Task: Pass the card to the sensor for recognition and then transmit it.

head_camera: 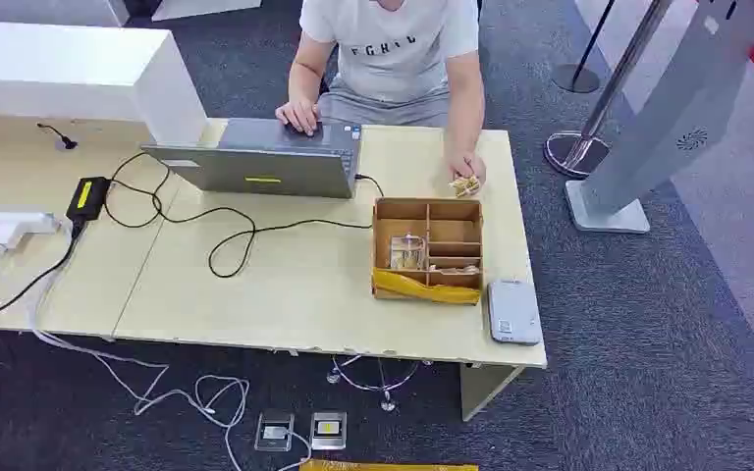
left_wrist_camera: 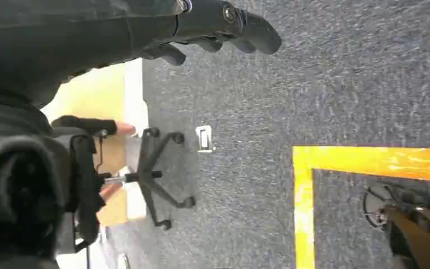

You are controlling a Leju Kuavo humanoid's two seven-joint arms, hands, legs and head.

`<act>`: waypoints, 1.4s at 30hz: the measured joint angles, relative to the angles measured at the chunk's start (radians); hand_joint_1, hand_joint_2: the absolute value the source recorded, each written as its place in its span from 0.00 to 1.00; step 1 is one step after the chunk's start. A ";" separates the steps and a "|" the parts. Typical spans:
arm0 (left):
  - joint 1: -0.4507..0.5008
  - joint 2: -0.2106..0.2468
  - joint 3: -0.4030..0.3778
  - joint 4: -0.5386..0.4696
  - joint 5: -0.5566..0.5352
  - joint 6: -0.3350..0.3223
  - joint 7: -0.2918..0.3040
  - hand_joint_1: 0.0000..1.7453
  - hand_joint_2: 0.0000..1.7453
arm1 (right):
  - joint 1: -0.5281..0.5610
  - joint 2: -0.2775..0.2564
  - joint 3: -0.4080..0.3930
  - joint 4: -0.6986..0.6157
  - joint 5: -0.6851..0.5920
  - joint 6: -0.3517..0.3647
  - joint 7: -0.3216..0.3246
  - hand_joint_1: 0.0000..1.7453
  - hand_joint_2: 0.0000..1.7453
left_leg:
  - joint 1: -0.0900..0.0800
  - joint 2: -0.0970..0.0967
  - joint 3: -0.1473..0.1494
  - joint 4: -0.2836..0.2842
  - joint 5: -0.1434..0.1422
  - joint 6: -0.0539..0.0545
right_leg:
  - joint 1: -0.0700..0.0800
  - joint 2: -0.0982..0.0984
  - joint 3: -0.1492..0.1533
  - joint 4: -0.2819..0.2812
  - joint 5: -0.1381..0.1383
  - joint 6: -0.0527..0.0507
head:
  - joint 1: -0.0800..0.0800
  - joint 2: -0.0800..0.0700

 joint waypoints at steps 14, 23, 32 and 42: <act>0.000 0.002 -0.007 -0.008 -0.014 0.006 0.008 0.00 0.00 | 0.009 0.000 -0.032 0.000 0.039 0.000 0.004 0.00 0.00 | 0.000 0.000 0.000 0.000 0.000 0.000 | 0.000 0.000 0.000 0.000 0.000 0.000 | 0.000 0.000; 0.000 0.002 -0.006 -0.008 -0.019 0.006 0.006 0.00 0.00 | 0.015 0.000 -0.059 0.000 0.062 0.000 0.005 0.00 0.00 | 0.000 0.000 0.000 0.000 0.000 0.000 | 0.000 0.000 0.000 0.000 0.000 0.000 | 0.000 0.000; 0.000 0.002 -0.006 -0.008 -0.022 0.002 0.012 0.00 0.00 | 0.017 0.005 -0.077 0.000 0.094 0.000 0.009 0.00 0.00 | 0.000 0.000 0.000 0.000 0.000 0.000 | 0.000 0.000 0.000 0.000 0.000 0.000 | 0.000 0.000; 0.000 0.002 -0.006 -0.008 -0.027 0.006 0.012 0.00 0.00 | 0.021 0.005 -0.089 0.000 0.106 0.000 -0.001 0.00 0.00 | 0.000 0.000 0.000 0.000 0.000 0.000 | 0.000 0.000 0.000 0.000 0.000 0.000 | 0.000 0.000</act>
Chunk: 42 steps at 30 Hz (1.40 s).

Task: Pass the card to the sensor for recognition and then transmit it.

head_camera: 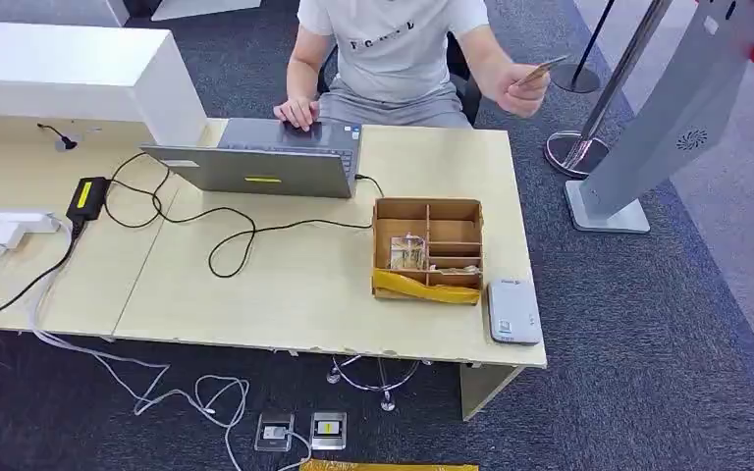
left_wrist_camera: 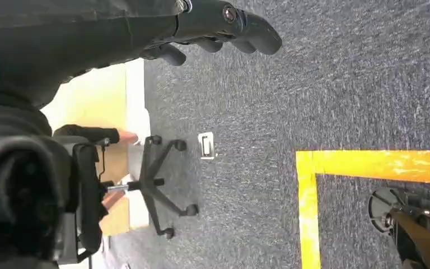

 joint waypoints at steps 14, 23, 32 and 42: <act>0.000 -0.006 0.000 -0.018 0.006 0.049 0.014 0.00 0.00 | -0.008 0.012 -0.088 0.030 0.011 0.000 -0.077 0.00 0.00 | 0.000 0.000 0.000 0.000 0.000 0.000 | 0.000 0.000 0.000 0.000 0.000 0.000 | 0.000 0.000; 0.002 -0.032 0.003 -0.023 0.048 0.105 0.000 0.00 0.00 | -0.045 0.016 -0.265 0.181 0.004 -0.002 -0.466 0.00 0.00 | 0.000 0.000 0.000 0.000 0.000 0.000 | 0.000 0.000 0.000 0.000 0.000 0.000 | 0.000 0.000; 0.001 -0.029 0.005 -0.024 0.066 0.005 -0.066 0.00 0.00 | -0.003 -0.038 -0.518 0.191 0.067 -0.002 -0.498 0.00 0.00 | 0.000 -0.001 0.001 0.000 -0.001 0.000 | 0.000 0.000 0.000 -0.001 -0.001 0.000 | -0.002 0.000; 0.013 0.014 0.059 0.007 -0.035 -0.140 -0.097 0.00 0.00 | 0.227 -0.485 -0.987 -0.402 0.298 -0.001 0.023 0.00 1.00 | -0.006 0.002 0.003 0.000 -0.004 0.006 | -0.006 0.001 0.006 -0.002 -0.002 0.004 | 0.000 0.000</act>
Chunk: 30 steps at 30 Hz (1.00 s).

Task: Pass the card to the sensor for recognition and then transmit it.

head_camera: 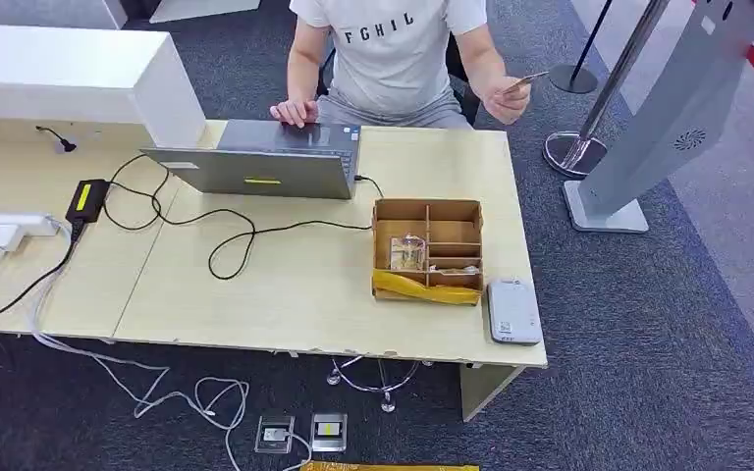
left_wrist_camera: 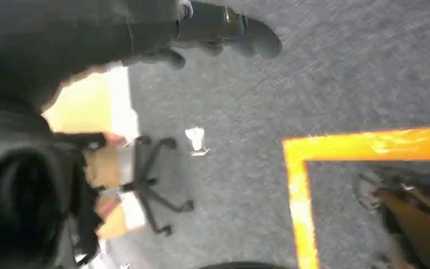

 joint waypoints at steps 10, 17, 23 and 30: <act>-0.002 0.001 0.019 0.053 -0.027 -0.037 -0.044 0.00 0.00 | -0.156 -0.275 -0.120 -0.118 -0.075 0.187 -0.181 0.00 1.00 | 0.000 0.007 0.003 0.000 0.001 0.001 | 0.000 0.007 -0.002 0.000 0.002 0.001 | -0.001 0.000; -0.005 0.014 0.019 0.076 -0.082 -0.077 -0.063 0.00 0.00 | -0.354 -0.381 -0.113 0.030 0.114 0.364 -0.366 0.00 1.00 | 0.000 0.003 -0.001 0.001 0.001 0.001 | 0.000 0.004 -0.003 0.000 0.002 0.002 | 0.000 0.000; -0.010 0.016 0.019 0.080 -0.107 -0.086 -0.083 0.00 0.00 | -0.375 -0.438 -0.067 -0.114 0.582 0.154 -0.076 0.00 1.00 | 0.000 -0.002 -0.025 0.000 0.001 0.001 | 0.000 -0.001 -0.003 0.002 0.001 0.001 | 0.000 0.000; -0.030 0.018 0.017 0.082 -0.157 -0.126 -0.108 0.00 0.00 | -0.594 -0.365 0.199 -0.573 1.096 0.345 0.344 0.00 1.00 | 0.002 -0.011 -0.022 0.000 0.006 -0.002 | 0.002 -0.008 -0.004 0.003 0.001 -0.001 | -0.001 0.000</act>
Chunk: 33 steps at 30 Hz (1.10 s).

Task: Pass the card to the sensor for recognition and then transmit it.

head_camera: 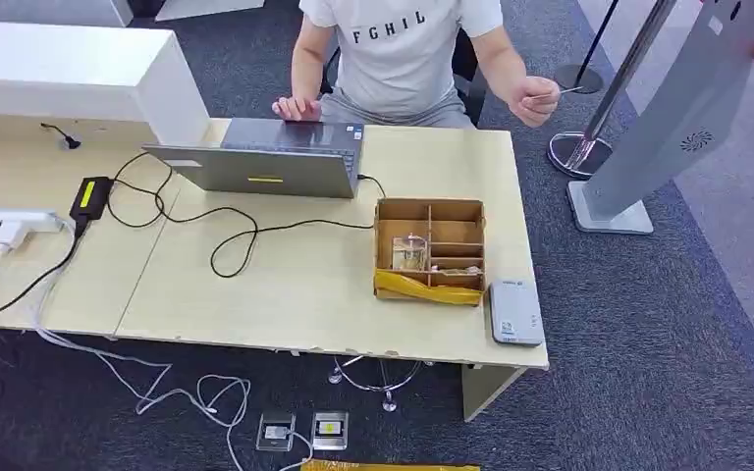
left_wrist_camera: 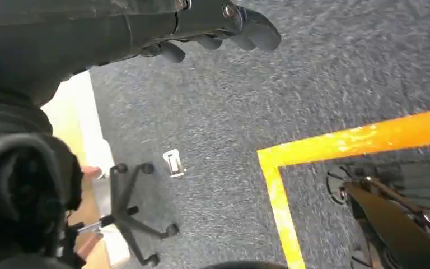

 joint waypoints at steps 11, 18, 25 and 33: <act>0.006 0.025 -0.003 0.015 -0.058 -0.042 -0.006 0.00 0.00 | -0.042 0.087 0.259 -0.396 0.050 0.067 0.068 0.00 1.00 | 0.003 -0.012 0.010 0.000 0.002 -0.005 | 0.003 -0.011 -0.003 0.000 -0.002 -0.003 | 0.001 0.000; 0.007 0.030 -0.007 0.023 -0.076 -0.062 -0.007 0.00 0.00 | -0.053 0.150 0.327 -0.439 0.210 0.040 0.044 0.00 1.00 | 0.003 -0.010 0.012 0.000 0.002 -0.005 | 0.003 -0.010 -0.002 0.000 -0.001 -0.003 | 0.000 0.000; 0.007 0.037 -0.007 0.023 -0.084 -0.079 -0.008 0.00 0.00 | -0.053 0.199 0.360 -0.424 0.246 0.049 0.038 0.00 1.00 | 0.003 -0.009 0.012 0.000 0.002 -0.005 | 0.003 -0.009 -0.003 0.000 -0.001 -0.003 | 0.001 0.000; 0.008 0.037 -0.007 0.023 -0.086 -0.072 -0.004 0.00 0.00 | -0.053 0.240 0.388 -0.382 0.288 0.058 0.034 0.00 1.00 | 0.003 -0.008 0.012 0.000 0.002 -0.005 | 0.003 -0.009 -0.003 0.000 -0.001 -0.003 | 0.001 0.000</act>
